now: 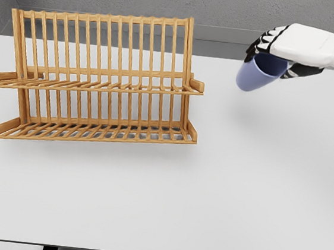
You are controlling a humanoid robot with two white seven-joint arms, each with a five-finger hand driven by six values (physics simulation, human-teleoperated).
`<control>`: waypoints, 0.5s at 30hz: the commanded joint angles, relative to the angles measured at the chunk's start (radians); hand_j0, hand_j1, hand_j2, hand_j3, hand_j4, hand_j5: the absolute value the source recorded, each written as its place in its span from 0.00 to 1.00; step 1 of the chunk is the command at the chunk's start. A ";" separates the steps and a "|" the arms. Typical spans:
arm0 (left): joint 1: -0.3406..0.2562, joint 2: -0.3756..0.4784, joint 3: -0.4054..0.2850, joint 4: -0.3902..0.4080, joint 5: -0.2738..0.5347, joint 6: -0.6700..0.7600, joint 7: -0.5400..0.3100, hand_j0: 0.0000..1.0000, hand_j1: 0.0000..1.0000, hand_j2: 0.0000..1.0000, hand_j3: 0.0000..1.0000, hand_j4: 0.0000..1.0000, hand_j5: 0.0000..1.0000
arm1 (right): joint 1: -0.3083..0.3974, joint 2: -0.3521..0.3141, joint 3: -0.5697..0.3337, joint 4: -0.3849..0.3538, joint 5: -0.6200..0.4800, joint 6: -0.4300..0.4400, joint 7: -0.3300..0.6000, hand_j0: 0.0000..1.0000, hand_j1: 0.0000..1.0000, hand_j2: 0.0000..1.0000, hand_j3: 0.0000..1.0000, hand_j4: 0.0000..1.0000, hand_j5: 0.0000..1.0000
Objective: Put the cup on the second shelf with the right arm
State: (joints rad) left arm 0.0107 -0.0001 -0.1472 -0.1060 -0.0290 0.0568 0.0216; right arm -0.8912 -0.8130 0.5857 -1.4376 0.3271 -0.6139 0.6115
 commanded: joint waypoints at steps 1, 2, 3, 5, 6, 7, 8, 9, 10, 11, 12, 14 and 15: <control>0.000 0.000 0.000 0.000 0.000 0.000 0.000 1.00 1.00 1.00 1.00 1.00 1.00 | 0.000 0.000 -0.017 -0.012 -0.005 0.003 -0.001 0.68 0.68 0.68 0.68 0.68 0.68; 0.000 0.000 0.000 0.000 0.000 0.000 0.000 1.00 1.00 1.00 1.00 1.00 1.00 | -0.002 0.000 -0.017 -0.017 -0.005 0.003 -0.001 0.68 0.68 0.68 0.68 0.68 0.68; 0.000 0.000 0.000 0.000 0.000 0.000 0.000 1.00 1.00 1.00 1.00 1.00 1.00 | -0.002 0.000 -0.018 -0.030 -0.005 0.003 -0.001 0.68 0.68 0.68 0.68 0.68 0.68; 0.000 0.000 0.000 0.000 0.000 0.000 0.000 1.00 1.00 1.00 1.00 1.00 1.00 | 0.000 0.001 -0.044 -0.056 -0.005 0.003 -0.001 0.68 0.68 0.68 0.68 0.68 0.68; 0.000 0.000 0.000 0.000 0.000 0.000 0.000 1.00 1.00 1.00 1.00 1.00 1.00 | 0.000 0.001 -0.052 -0.069 -0.005 0.003 -0.001 0.68 0.68 0.68 0.68 0.68 0.68; 0.000 0.000 0.000 0.000 0.000 0.000 0.000 1.00 1.00 1.00 1.00 1.00 1.00 | -0.002 0.001 -0.052 -0.073 -0.005 0.003 -0.001 0.68 0.68 0.68 0.68 0.68 0.68; 0.000 0.000 0.000 0.000 0.000 0.000 0.000 1.00 1.00 1.00 1.00 1.00 1.00 | -0.002 0.003 -0.053 -0.073 -0.005 0.003 -0.001 0.68 0.68 0.68 0.68 0.68 0.68; 0.000 0.000 0.000 0.000 0.000 0.000 0.000 1.00 1.00 1.00 1.00 1.00 1.00 | -0.002 0.003 -0.053 -0.075 -0.005 0.003 -0.001 0.68 0.68 0.68 0.68 0.68 0.68; -0.002 0.000 0.000 0.000 0.000 0.000 0.000 1.00 1.00 1.00 1.00 1.00 1.00 | -0.002 0.005 -0.053 -0.075 -0.005 0.003 -0.001 0.68 0.68 0.68 0.68 0.68 0.68; 0.000 0.000 0.000 0.000 0.000 0.000 0.000 1.00 1.00 1.00 1.00 1.00 1.00 | -0.002 0.006 -0.053 -0.073 -0.005 0.003 -0.001 0.68 0.68 0.68 0.68 0.68 0.68; 0.000 0.000 0.000 0.000 0.000 0.000 0.000 1.00 1.00 1.00 1.00 1.00 1.00 | -0.002 0.008 -0.053 -0.075 -0.005 0.003 -0.001 0.68 0.68 0.68 0.68 0.68 0.68; 0.000 0.000 0.000 0.000 0.000 0.000 0.000 1.00 1.00 1.00 1.00 1.00 1.00 | -0.003 0.008 -0.053 -0.076 -0.005 0.003 -0.001 0.68 0.68 0.68 0.68 0.68 0.68; 0.000 0.000 0.000 0.000 0.000 0.000 0.000 1.00 1.00 1.00 1.00 1.00 1.00 | -0.002 0.008 -0.053 -0.095 -0.005 0.003 -0.001 0.68 0.68 0.68 0.68 0.68 0.68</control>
State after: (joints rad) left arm 0.0107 -0.0001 -0.1472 -0.1060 -0.0290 0.0568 0.0216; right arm -0.8943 -0.8053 0.5341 -1.5183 0.3276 -0.6143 0.6116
